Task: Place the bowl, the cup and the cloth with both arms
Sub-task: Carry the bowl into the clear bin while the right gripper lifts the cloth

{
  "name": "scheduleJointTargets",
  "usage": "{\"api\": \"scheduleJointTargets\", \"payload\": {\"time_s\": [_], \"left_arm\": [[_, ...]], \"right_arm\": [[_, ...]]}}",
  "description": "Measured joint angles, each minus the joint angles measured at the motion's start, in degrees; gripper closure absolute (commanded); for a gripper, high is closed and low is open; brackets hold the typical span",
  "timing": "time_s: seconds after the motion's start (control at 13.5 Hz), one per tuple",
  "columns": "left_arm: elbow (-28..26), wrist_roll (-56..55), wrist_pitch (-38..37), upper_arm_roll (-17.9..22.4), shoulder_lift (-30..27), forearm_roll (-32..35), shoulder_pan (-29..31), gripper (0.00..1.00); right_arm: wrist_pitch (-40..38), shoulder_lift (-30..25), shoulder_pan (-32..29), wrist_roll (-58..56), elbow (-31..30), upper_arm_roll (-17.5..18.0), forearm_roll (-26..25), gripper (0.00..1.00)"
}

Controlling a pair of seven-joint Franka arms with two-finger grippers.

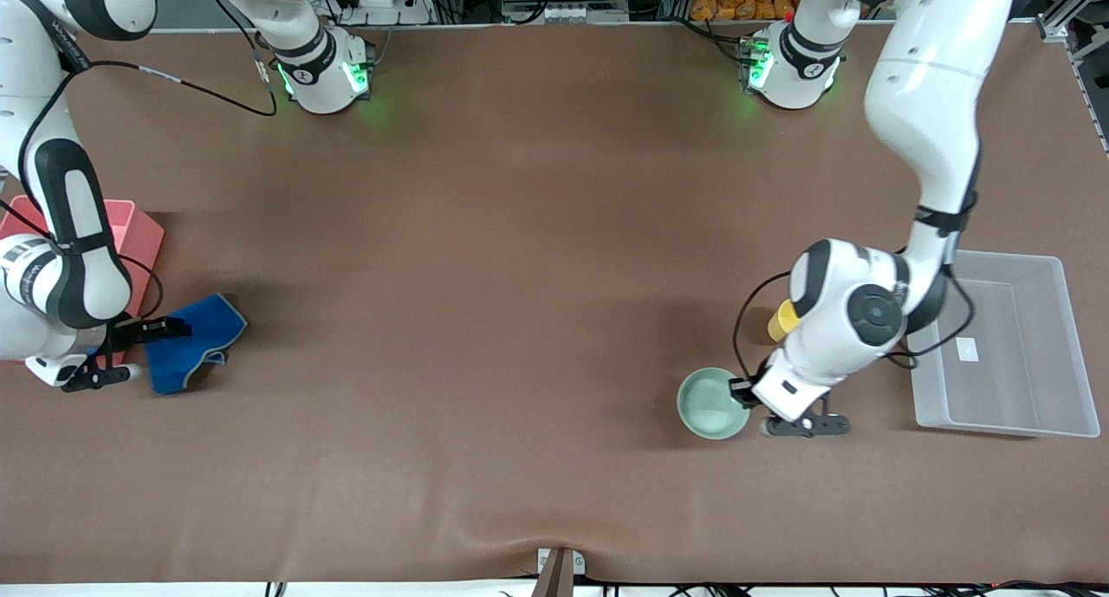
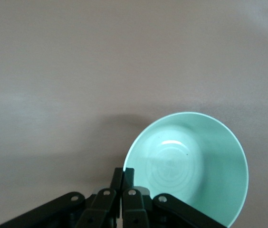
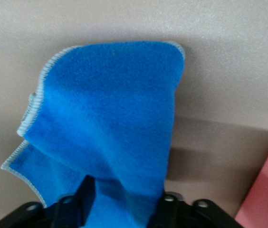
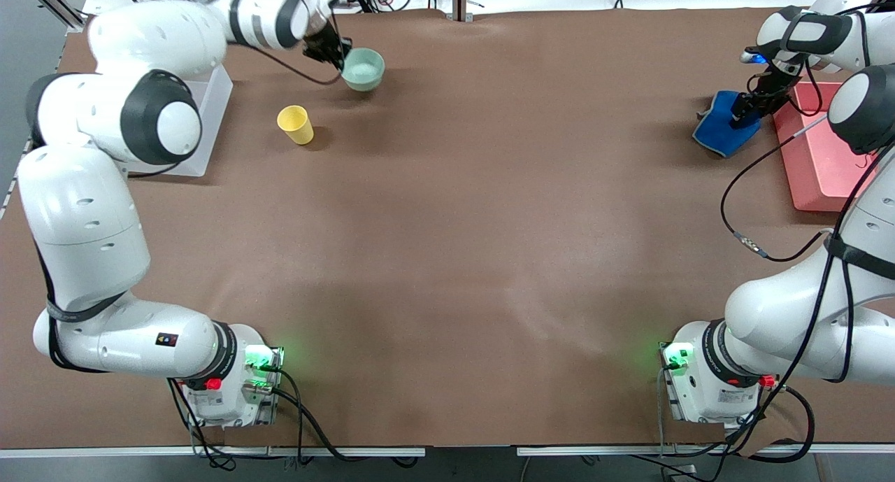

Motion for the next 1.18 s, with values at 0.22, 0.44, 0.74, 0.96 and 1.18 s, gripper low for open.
{"api": "scheduleJointTargets", "payload": {"time_s": [0.22, 0.44, 0.74, 0.96, 1.18], "left_arm": [[3.80, -0.04, -8.35, 0.77, -2.87, 0.00, 2.67, 1.00], [4.01, 2.05, -11.45, 1.57, -4.69, 1.60, 8.48, 1.00], [4.09, 10.13, -15.34, 2.00, -6.61, 5.15, 19.54, 1.00], [3.79, 20.76, -16.26, 2.07, -7.25, 5.43, 27.86, 1.00], [1.77, 26.58, -16.42, 1.87, -7.24, 7.51, 33.77, 1.00]], "right_arm": [[-0.91, 0.00, -0.03, 0.01, 0.01, -0.01, 0.72, 1.00], [-5.30, -0.17, -0.10, 0.01, 0.68, -0.03, 1.66, 1.00], [-13.77, -2.17, -0.07, 0.01, 3.64, 0.26, 1.77, 1.00], [-18.94, -6.24, 0.47, 0.00, 4.87, 0.66, 1.74, 1.00], [-23.51, -10.61, 1.51, -0.06, 4.97, 0.78, 0.55, 1.00]]}}
